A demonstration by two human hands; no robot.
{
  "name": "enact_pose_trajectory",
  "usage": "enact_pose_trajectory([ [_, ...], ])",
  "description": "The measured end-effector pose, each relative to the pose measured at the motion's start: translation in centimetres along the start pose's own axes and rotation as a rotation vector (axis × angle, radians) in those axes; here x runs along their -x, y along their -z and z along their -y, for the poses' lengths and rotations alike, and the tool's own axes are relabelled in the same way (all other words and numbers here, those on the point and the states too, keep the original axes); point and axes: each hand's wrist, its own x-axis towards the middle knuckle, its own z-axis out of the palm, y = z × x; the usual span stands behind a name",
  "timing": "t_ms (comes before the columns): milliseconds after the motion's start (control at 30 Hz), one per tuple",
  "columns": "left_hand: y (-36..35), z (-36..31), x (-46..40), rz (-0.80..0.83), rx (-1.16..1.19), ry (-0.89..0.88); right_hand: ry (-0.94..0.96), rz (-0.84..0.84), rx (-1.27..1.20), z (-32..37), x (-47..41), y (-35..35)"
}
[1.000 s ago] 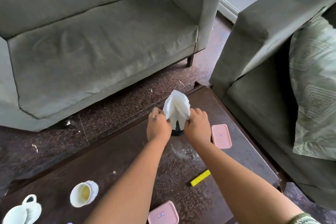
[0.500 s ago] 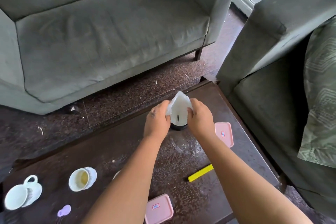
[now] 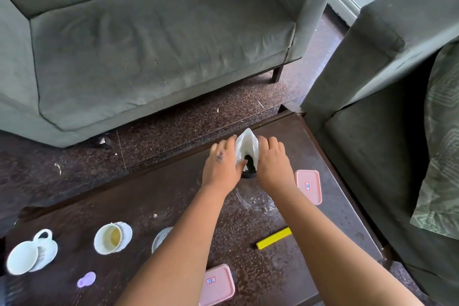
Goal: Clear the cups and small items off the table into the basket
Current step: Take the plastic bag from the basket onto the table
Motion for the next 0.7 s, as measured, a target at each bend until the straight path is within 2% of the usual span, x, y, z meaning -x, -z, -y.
enact_pose_trajectory([
  [67, -0.2, 0.1, 0.1, -0.029, -0.048, -0.002, -0.029, -0.067, 0.017, 0.1, 0.1, -0.1],
  [200, 0.2, 0.0, 0.7, -0.189, 0.034, -0.052, -0.053, -0.226, -0.160, 0.5, 0.2, 0.0],
  [333, 0.5, -0.3, 0.8, -0.167, 0.077, -0.034, -0.048, -0.085, -0.167, 0.6, 0.1, -0.1],
  [500, 0.8, -0.5, 1.1, -0.188, 0.077, 0.056, -0.086, -0.176, -0.236, 0.8, 0.1, 0.4],
  [633, 0.6, -0.4, 1.8, -0.181, 0.025, 0.049, -0.090, -0.069, -0.216, 0.8, 0.4, 0.8],
  [700, 0.9, -0.5, 1.9, -0.192, 0.025, 0.047, -0.085, -0.076, -0.268, 1.0, 0.5, 1.1],
])
